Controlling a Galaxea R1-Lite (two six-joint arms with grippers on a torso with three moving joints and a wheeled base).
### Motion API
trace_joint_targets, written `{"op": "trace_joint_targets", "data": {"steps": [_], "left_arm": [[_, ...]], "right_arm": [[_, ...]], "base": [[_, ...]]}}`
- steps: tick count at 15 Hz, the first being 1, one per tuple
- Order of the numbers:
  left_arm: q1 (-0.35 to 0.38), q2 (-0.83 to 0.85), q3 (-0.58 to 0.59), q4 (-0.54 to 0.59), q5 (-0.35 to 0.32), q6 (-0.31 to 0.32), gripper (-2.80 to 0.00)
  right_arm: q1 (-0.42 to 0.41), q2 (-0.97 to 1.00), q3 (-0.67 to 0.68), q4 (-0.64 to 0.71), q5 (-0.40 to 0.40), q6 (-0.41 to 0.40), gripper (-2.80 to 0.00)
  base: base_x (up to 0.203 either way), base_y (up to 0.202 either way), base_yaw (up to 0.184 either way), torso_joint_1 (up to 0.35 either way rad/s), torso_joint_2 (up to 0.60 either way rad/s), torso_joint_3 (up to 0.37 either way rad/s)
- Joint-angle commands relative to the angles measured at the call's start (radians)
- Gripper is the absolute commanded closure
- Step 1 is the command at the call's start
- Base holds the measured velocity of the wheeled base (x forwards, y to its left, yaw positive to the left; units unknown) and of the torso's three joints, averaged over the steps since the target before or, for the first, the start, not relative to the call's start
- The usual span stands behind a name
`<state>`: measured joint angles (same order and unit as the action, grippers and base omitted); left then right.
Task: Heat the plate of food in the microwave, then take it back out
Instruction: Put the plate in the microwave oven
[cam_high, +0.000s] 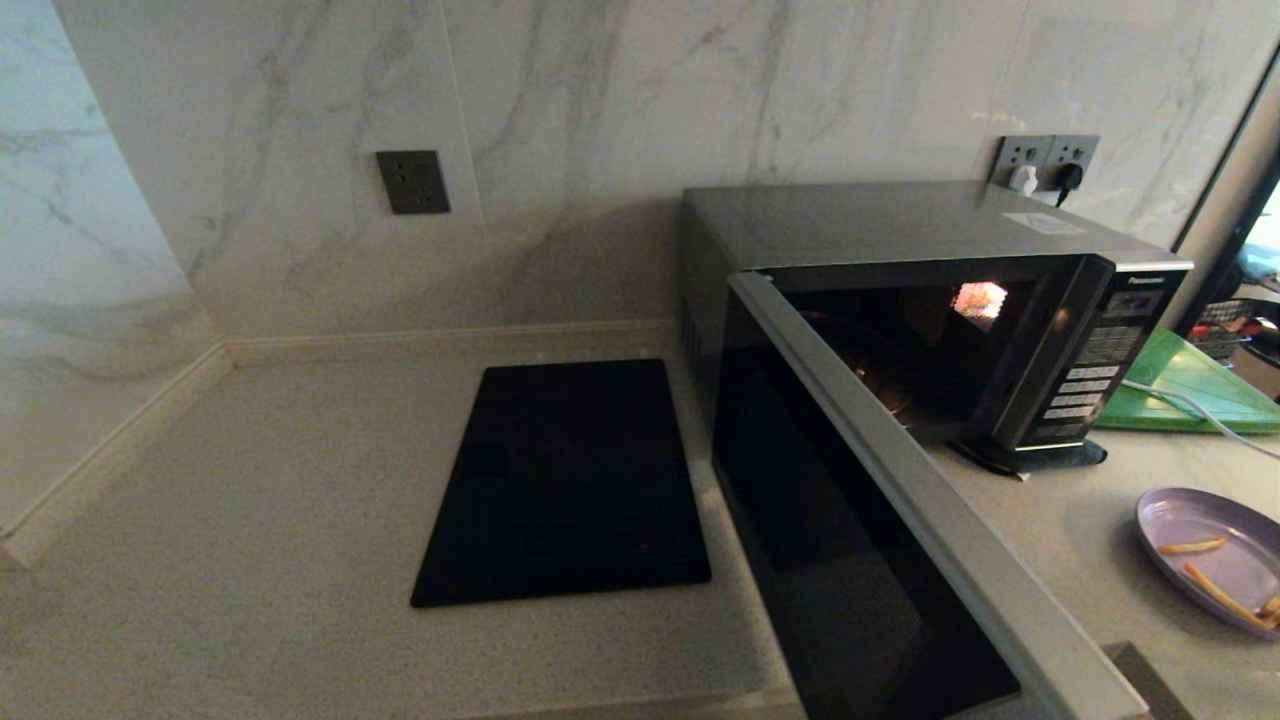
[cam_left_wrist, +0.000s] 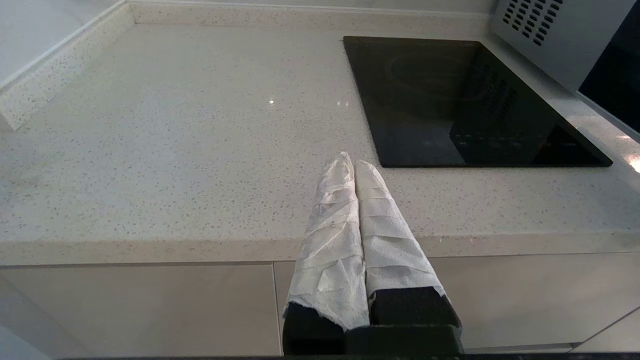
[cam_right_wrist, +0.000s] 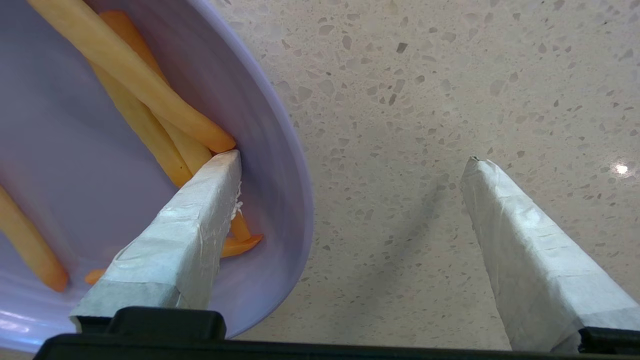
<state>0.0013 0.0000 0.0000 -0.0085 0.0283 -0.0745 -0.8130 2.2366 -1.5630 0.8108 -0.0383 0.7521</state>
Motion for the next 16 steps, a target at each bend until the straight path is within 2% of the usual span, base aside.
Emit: {"op": "trace_joint_targets", "data": {"steps": [1, 6, 7, 16], "left_arm": [[0.000, 0.002, 0.000, -0.001, 0.001, -0.001, 0.00], [0.000, 0.002, 0.000, -0.001, 0.001, -0.001, 0.00], [0.000, 0.002, 0.000, -0.001, 0.001, 0.001, 0.00], [0.000, 0.002, 0.000, -0.001, 0.001, -0.001, 0.00]], "right_arm": [[0.000, -0.002, 0.000, 0.005, 0.000, 0.004, -2.80], [0.000, -0.006, -0.002, 0.000, -0.002, 0.006, -2.80], [0.000, -0.006, 0.001, -0.008, -0.002, 0.006, 0.00], [-0.003, -0.014, 0.000, -0.021, -0.002, 0.006, 0.00]], "base": [[0.000, 0.000, 0.000, 0.000, 0.00, 0.000], [0.000, 0.000, 0.000, 0.000, 0.00, 0.000], [0.000, 0.000, 0.000, 0.000, 0.00, 0.000], [0.000, 0.000, 0.000, 0.000, 0.00, 0.000]]}}
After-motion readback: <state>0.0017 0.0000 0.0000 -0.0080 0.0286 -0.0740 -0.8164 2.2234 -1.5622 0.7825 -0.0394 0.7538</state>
